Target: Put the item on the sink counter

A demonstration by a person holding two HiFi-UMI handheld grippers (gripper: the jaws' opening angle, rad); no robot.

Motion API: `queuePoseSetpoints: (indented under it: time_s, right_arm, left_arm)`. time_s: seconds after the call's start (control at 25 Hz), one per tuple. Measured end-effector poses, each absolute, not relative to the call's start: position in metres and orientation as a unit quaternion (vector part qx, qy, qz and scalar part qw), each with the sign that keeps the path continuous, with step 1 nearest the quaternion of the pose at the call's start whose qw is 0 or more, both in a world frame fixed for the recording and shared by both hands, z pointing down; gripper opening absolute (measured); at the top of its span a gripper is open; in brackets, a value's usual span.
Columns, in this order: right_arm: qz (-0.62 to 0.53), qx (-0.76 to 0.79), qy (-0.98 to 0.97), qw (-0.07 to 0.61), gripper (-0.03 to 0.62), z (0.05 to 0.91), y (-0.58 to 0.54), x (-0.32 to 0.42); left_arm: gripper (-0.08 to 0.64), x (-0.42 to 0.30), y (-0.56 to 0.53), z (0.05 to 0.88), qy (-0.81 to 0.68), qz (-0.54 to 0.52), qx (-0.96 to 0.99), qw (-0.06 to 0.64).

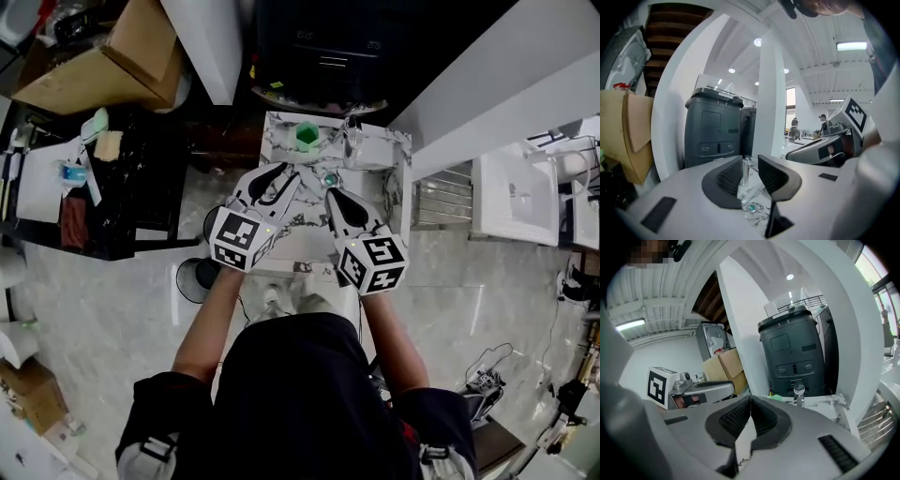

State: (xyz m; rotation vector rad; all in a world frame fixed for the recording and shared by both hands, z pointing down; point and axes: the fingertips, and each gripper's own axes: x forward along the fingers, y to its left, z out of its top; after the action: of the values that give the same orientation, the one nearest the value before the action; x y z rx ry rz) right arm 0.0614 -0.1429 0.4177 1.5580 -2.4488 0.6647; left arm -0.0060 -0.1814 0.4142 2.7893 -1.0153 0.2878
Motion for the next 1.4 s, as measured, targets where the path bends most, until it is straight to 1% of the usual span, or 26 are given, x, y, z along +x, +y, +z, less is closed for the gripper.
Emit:
queuePoseSetpoints:
  time_s: [0.24, 0.4, 0.56, 1.4]
  right_arm:
    - [0.201, 0.535, -0.818, 0.068, 0.035, 0.397, -0.123, 0.055]
    - [0.194, 0.541, -0.816, 0.064, 0.035, 0.389, -0.101, 0.05]
    - [0.183, 0.547, -0.815, 0.059, 0.035, 0.382, -0.084, 0.043]
    - [0.141, 0.573, -0.806, 0.044, 0.035, 0.355, -0.007, 0.016]
  left_arm:
    - [0.056, -0.021, -0.15, 0.386, -0.337, 0.084, 0.936, 0.064]
    - [0.04, -0.028, -0.125, 0.378, -0.334, 0.097, 0.936, 0.048]
    - [0.034, -0.031, -0.101, 0.37, -0.317, 0.106, 0.942, 0.031]
    - [0.026, -0.059, -0.009, 0.354, -0.287, 0.09, 0.953, 0.036]
